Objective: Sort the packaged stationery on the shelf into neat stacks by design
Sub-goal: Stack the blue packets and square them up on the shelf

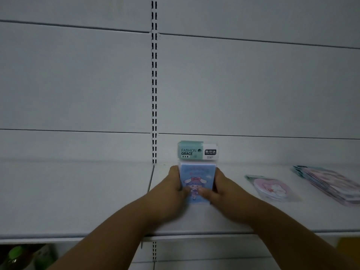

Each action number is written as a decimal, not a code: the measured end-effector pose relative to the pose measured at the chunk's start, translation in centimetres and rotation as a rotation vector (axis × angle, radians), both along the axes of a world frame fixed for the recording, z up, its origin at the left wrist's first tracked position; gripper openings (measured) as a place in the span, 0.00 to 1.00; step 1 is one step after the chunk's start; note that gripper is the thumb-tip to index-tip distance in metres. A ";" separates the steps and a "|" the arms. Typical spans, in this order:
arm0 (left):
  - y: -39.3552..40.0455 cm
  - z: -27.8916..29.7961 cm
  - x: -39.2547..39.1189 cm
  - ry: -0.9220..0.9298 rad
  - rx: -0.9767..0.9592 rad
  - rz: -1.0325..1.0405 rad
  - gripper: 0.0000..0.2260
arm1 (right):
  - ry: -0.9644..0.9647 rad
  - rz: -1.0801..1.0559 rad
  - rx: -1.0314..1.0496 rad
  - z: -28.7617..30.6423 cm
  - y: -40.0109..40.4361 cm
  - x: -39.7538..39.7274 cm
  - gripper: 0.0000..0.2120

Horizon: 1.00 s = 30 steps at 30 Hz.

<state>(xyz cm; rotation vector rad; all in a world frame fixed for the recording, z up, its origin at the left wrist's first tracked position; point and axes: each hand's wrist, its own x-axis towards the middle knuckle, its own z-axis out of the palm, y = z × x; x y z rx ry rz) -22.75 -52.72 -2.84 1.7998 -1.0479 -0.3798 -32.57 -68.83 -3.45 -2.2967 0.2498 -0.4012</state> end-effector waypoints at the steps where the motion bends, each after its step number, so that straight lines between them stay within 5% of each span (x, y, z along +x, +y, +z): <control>1: 0.2 -0.1 0.1 -0.046 0.018 -0.005 0.20 | 0.023 0.007 -0.034 0.1 -0.2 0.0 0.23; 9: 0.6 0.2 0.2 -0.317 0.228 0.139 0.17 | -0.013 -0.062 -0.146 0.6 -0.9 -0.1 0.19; 30: 0.1 0.0 1.6 -0.321 0.301 0.169 0.16 | 0.010 -0.098 -0.137 -0.4 -1.9 0.8 0.18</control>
